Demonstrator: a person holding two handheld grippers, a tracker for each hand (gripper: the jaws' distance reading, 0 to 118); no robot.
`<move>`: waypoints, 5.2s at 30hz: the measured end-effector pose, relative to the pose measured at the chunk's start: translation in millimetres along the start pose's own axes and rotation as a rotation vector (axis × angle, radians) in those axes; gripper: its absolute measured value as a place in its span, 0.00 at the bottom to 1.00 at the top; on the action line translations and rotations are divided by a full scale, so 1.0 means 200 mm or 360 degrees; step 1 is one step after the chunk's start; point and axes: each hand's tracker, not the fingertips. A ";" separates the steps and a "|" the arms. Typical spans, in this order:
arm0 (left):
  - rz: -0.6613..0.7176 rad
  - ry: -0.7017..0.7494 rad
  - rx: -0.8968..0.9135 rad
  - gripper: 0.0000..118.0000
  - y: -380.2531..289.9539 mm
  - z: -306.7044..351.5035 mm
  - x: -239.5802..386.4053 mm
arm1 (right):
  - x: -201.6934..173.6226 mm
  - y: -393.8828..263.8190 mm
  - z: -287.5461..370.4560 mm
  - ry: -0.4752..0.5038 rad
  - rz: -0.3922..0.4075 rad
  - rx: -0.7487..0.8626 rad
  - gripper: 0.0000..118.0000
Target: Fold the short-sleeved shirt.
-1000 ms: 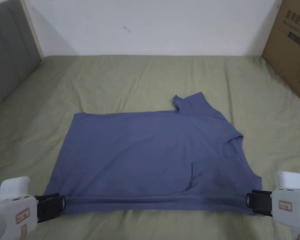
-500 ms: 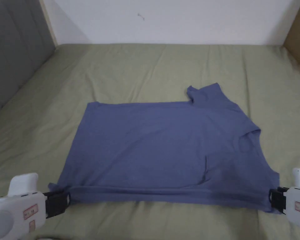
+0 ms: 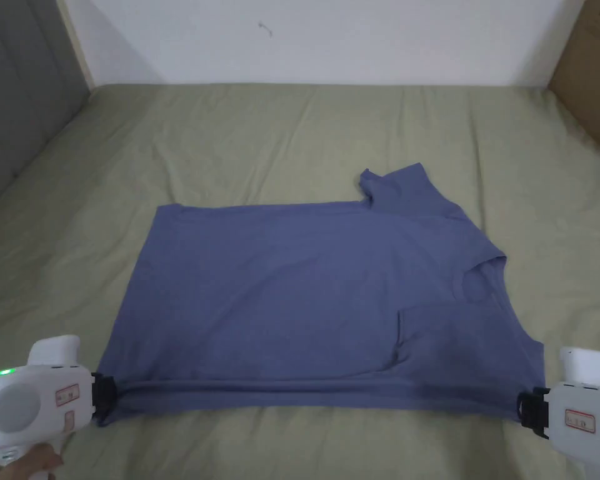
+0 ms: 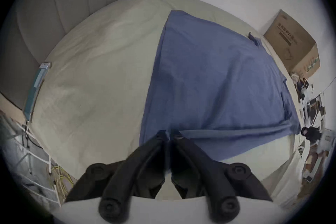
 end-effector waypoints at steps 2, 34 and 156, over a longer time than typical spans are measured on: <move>0.0001 -0.0021 0.0043 0.03 -0.01 0.03 -0.04 | 0.01 -0.01 0.02 -0.0009 0.0005 0.0018 0.01; -0.0052 0.0013 0.0139 0.03 0.37 0.13 -0.03 | 0.09 0.58 -0.04 0.0089 -0.0036 0.0083 0.04; -0.0252 0.0009 0.0030 0.00 0.58 -0.25 0.28 | -0.14 0.98 -0.59 0.0037 0.0105 -0.0016 0.01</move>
